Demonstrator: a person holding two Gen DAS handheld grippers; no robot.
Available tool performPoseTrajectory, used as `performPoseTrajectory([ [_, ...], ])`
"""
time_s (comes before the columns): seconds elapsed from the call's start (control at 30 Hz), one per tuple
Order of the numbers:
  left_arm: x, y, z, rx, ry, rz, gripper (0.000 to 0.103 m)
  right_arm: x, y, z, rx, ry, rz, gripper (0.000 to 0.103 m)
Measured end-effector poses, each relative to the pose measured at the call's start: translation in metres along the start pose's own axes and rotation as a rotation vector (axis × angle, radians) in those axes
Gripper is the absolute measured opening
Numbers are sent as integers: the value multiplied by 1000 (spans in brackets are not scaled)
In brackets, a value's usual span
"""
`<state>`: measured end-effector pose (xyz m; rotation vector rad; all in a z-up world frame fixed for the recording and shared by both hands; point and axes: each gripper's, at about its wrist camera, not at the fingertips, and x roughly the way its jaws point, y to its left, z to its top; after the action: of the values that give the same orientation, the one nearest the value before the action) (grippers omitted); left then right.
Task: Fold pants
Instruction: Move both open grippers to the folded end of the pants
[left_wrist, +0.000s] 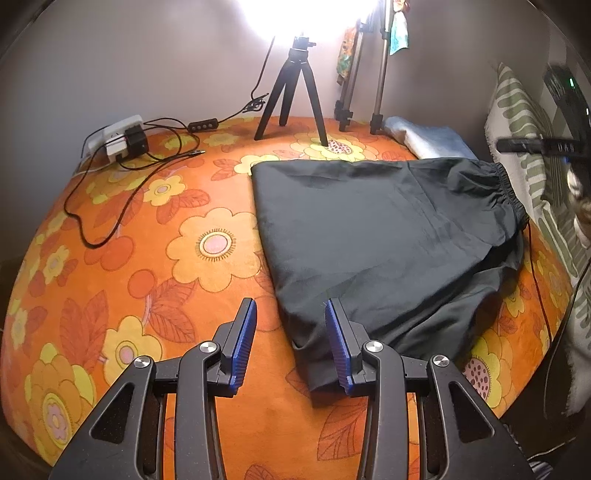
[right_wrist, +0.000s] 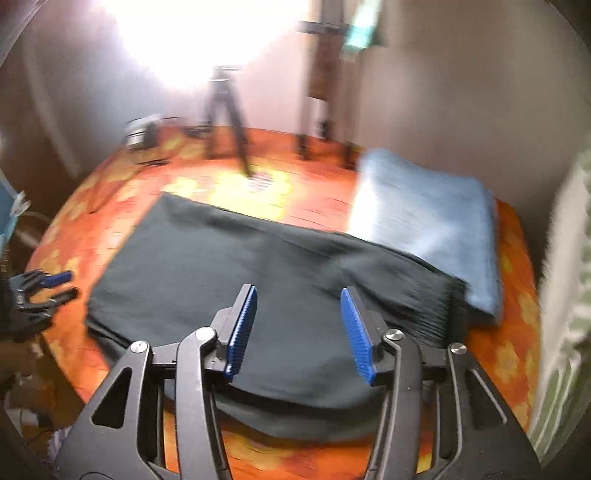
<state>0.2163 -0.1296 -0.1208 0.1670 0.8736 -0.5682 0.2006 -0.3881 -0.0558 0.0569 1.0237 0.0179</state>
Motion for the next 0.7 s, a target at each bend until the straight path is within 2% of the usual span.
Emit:
performPoseTrajectory([
  [0.17, -1, 3, -4, -24, -8, -12, 37, 15, 59, 18, -83, -3, 58, 51],
  [0.2, -1, 4, -4, -33, -9, -19, 41, 18, 70, 21, -103, -5, 66, 51],
  [0.27, -1, 7, -7, -62, -13, -46, 48, 23, 85, 27, -124, -3, 85, 52],
  [0.37, 2, 13, -9, -133, -20, -103, 48, 34, 105, 36, -137, 11, 124, 57],
  [0.53, 8, 22, -11, -270, -38, -195, 49, 61, 129, 56, -99, 55, 204, 57],
  [0.7, 18, 27, -13, -358, -41, -244, 49, 102, 151, 71, -52, 128, 248, 57],
])
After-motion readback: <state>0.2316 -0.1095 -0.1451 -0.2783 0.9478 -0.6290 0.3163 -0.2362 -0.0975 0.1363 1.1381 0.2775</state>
